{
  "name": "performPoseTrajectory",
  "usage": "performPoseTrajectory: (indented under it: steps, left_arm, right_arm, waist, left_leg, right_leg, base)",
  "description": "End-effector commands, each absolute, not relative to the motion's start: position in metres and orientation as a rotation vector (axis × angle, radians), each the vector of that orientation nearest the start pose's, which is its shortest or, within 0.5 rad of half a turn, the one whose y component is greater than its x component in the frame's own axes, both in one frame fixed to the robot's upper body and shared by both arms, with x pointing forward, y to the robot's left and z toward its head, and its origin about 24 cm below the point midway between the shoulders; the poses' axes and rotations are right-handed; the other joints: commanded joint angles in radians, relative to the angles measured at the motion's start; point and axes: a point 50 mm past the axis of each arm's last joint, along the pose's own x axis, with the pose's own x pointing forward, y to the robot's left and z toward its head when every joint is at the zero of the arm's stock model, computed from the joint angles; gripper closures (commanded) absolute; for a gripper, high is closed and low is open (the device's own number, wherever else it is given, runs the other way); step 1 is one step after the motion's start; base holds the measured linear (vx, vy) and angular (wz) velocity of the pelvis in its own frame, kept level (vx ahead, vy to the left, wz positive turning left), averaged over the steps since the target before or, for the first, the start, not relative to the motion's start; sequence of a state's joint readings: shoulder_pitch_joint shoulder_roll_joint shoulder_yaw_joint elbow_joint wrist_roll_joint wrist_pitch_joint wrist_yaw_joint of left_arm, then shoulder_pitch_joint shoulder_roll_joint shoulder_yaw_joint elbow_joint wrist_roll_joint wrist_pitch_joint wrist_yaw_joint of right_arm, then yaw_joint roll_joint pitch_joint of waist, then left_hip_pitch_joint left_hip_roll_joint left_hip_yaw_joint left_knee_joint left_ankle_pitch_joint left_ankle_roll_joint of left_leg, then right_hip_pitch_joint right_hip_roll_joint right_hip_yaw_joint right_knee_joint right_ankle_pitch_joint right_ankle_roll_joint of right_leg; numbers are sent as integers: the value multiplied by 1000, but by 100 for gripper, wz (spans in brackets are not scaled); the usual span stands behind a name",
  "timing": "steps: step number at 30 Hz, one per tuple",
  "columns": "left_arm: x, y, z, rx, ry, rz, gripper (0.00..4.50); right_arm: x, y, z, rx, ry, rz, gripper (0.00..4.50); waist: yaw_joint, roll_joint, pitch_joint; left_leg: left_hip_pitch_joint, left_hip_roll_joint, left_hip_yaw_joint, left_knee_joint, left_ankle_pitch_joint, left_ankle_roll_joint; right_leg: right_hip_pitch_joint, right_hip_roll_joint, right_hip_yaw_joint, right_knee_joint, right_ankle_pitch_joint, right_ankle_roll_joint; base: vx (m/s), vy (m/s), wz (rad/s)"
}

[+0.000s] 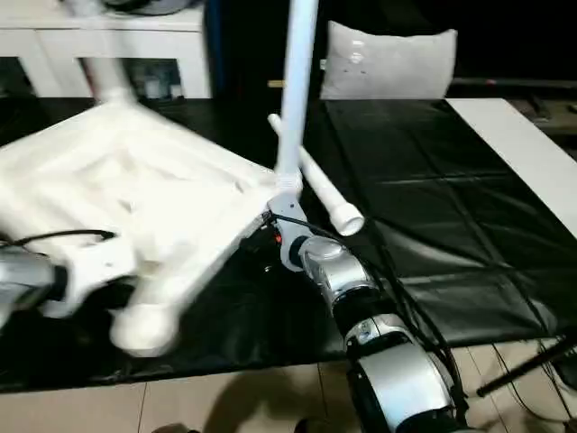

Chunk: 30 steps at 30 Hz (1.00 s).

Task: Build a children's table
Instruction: Rotate table base

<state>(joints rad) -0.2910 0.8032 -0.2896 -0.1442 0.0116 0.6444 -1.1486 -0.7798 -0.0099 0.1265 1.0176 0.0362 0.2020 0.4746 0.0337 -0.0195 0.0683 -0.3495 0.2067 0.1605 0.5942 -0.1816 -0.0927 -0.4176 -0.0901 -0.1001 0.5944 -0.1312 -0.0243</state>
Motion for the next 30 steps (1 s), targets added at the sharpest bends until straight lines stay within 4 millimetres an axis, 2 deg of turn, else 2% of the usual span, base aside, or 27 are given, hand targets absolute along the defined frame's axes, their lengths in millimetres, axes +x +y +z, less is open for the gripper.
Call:
performPoseTrajectory:
  steps: [1,2,3,6,7,8,9,10,11,12,14,15,17,18,19,20,21,22,23,24,25,26,27,28,29,30]
  left_arm:
    - [254,180,91,592,677,-1211,441]
    - [256,178,91,592,670,-1217,441]
    - [256,177,91,591,668,-1221,441]
    - [270,171,86,629,624,-1143,441]
    - [271,171,86,630,622,-1139,441]
    - [277,169,85,634,602,-1095,441]
    - [291,168,83,649,562,-979,441]
    - [296,168,83,655,550,-935,441]
    - [303,170,82,641,544,-872,441]
    - [314,174,81,628,531,-752,441]
    - [320,178,81,620,532,-683,441]
    - [323,182,81,612,530,-633,441]
    - [325,184,83,606,512,-610,441]
    - [325,184,83,606,510,-610,441]
    - [325,183,85,588,486,-604,441]
    - [326,183,86,581,481,-602,441]
    - [325,182,90,560,450,-601,441]
    - [326,182,92,546,428,-596,441]
    - [324,181,97,504,404,-610,426]
    - [320,180,102,459,381,-628,415]
    - [318,180,107,435,356,-640,406]
    - [314,180,112,426,331,-648,406]
    - [311,181,117,421,313,-652,395]
    - [307,182,122,431,287,-661,395]
    - [303,182,127,436,267,-673,382]
    - [299,183,132,438,255,-686,370]
  right_arm:
    - [353,-48,33,-80,455,745,0]
    - [353,-48,33,-81,454,749,0]
    - [353,-48,33,-82,453,752,0]
    - [355,-48,35,-83,442,741,0]
    - [355,-48,35,-83,441,740,0]
    - [357,-49,36,-83,435,728,0]
    - [360,-53,40,-81,418,694,0]
    - [362,-54,41,-82,411,684,0]
    - [364,-55,43,-82,401,672,0]
    - [370,-61,51,-82,375,628,0]
    - [374,-66,57,-80,354,595,0]
    - [380,-71,66,-87,328,559,0]
    - [386,-77,76,-100,299,527,0]
    - [387,-78,77,-101,297,525,0]
    - [391,-82,84,-117,279,493,0]
    - [392,-84,86,-121,276,484,0]
    - [397,-90,93,-137,280,441,0]
    - [400,-94,97,-146,284,411,0]
    - [404,-99,101,-162,313,386,0]
    - [406,-104,104,-163,369,381,0]
    - [407,-108,106,-150,400,375,0]
    - [409,-111,109,-152,403,364,0]
    - [410,-113,112,-157,400,356,0]
    - [411,-115,114,-175,397,353,0]
    - [411,-116,115,-202,396,349,0]
    - [412,-118,116,-226,396,342,0]
  waist:
    - [4,26,-69]
    - [4,32,-68]
    - [2,27,-69]
    - [2,28,-69]
    - [3,37,-70]
    - [2,33,-71]
    - [3,34,-71]
    - [2,33,-70]
    - [3,33,-72]
    - [3,32,-69]
    - [2,30,-69]
    - [1,30,-65]
    - [2,29,-66]
    - [2,30,-61]
    - [2,29,-62]
    - [3,29,-62]
    - [5,29,-59]
    - [3,29,-62]
    - [1,24,-52]
    - [4,29,-56]
    - [4,29,-56]
    - [1,17,-44]
    - [3,17,-35]
    - [4,19,-34]
    - [2,11,-23]
    - [3,12,-23]
  left_leg:
    - [2,12,-7,-77,-380,-43]
    - [2,12,-8,-77,-381,-43]
    - [1,11,-7,-76,-380,-39]
    - [4,11,-5,-73,-377,-35]
    - [4,11,-7,-73,-372,-36]
    - [6,11,-4,-73,-368,-37]
    - [8,11,-4,-72,-372,-38]
    - [6,9,-4,-72,-377,-38]
    - [7,9,-6,-71,-383,-38]
    - [7,7,-5,-70,-397,-34]
    - [6,4,-6,-69,-393,-29]
    - [3,5,-9,-71,-398,-26]
    - [9,3,-8,-67,-402,-21]
    - [11,4,-8,-68,-408,-17]
    - [9,4,-8,-68,-402,-15]
    - [4,4,-8,-69,-386,-14]
    - [3,5,-7,-70,-375,-12]
    - [-2,7,-8,-71,-364,-13]
    - [-6,6,-6,-74,-360,-11]
    - [-6,8,-6,-70,-337,-9]
    - [-6,8,-6,-70,-337,-9]
    - [-20,7,-3,-73,-308,3]
    - [-18,9,1,-73,-302,11]
    - [-20,9,1,-73,-304,12]
    - [-24,9,1,-76,-306,18]
    - [-21,11,1,-74,-292,18]
  right_leg:
    - [53,-54,46,-71,-462,-174]
    - [53,-54,46,-71,-463,-173]
    - [53,-52,45,-73,-469,-168]
    - [50,-51,45,-76,-486,-162]
    - [51,-51,45,-74,-475,-165]
    - [48,-47,44,-75,-453,-168]
    - [47,-43,44,-73,-438,-173]
    - [48,-42,42,-73,-441,-170]
    - [50,-44,40,-74,-454,-162]
    - [47,-44,38,-80,-483,-150]
    - [48,-43,35,-82,-506,-134]
    - [48,-45,32,-85,-524,-122]
    - [43,-45,30,-90,-549,-111]
    - [39,-44,30,-92,-550,-110]
    - [41,-44,30,-90,-542,-112]
    - [44,-44,32,-86,-517,-120]
    - [40,-43,35,-83,-487,-133]
    - [45,-43,35,-74,-450,-150]
    - [41,-41,36,-75,-436,-153]
    - [42,-42,41,-61,-372,-185]
    - [42,-42,41,-61,-372,-185]
    - [40,-37,43,-58,-318,-202]
    - [34,-37,45,-59,-294,-207]
    - [36,-38,44,-55,-297,-209]
    - [36,-39,44,-59,-315,-201]
    - [38,-44,46,-55,-317,-201]
  base:
    - [0,0,0]
    - [0,0,0]
    - [0,0,0]
    - [0,0,0]
    - [0,0,0]
    - [0,0,0]
    - [0,0,0]
    - [0,0,0]
    - [0,0,0]
    - [0,0,0]
    - [0,0,0]
    - [0,0,0]
    - [0,0,0]
    - [0,0,0]
    - [0,0,0]
    - [0,0,0]
    - [0,0,0]
    - [0,0,0]
    - [0,0,0]
    - [0,0,0]
    - [0,0,0]
    - [0,0,0]
    - [0,0,0]
    - [0,0,0]
    - [0,0,0]
    - [0,0,0]
